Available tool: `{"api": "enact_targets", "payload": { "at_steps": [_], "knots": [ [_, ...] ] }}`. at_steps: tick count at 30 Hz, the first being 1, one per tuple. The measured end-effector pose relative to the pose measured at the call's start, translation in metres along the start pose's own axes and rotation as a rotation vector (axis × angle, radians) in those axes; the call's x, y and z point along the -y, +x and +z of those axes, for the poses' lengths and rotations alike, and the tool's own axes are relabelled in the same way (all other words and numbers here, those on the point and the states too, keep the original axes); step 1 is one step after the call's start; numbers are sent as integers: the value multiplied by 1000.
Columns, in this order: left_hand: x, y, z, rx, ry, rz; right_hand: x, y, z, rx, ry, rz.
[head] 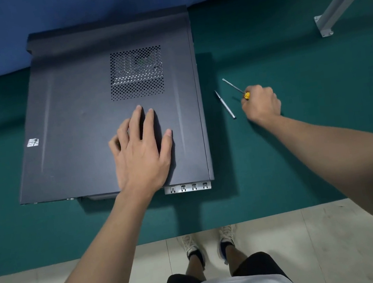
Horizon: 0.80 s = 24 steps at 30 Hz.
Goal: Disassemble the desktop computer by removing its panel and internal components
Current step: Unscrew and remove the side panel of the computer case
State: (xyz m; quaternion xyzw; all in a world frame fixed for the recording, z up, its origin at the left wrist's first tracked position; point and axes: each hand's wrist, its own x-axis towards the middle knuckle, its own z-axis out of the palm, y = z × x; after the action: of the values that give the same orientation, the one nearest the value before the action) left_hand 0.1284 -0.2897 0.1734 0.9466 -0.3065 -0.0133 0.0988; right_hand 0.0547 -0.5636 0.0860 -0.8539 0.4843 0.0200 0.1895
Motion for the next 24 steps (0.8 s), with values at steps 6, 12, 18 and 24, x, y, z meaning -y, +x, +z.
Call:
{"api": "enact_targets", "payload": {
  "at_steps": [6, 12, 18, 24],
  "knots": [
    [-1, 1, -1, 15, 22, -13, -1, 7, 13, 35, -42, -38],
    [-1, 0, -2, 10, -5, -16, 6, 3, -11, 36, 53, -17],
    [6, -6, -9, -61, -210, -13, 34, -47, -49, 91, 339, -9],
    [37, -36, -23, -197, -472, -150, 76, -115, -80, 28, 454, -225]
  ]
}}
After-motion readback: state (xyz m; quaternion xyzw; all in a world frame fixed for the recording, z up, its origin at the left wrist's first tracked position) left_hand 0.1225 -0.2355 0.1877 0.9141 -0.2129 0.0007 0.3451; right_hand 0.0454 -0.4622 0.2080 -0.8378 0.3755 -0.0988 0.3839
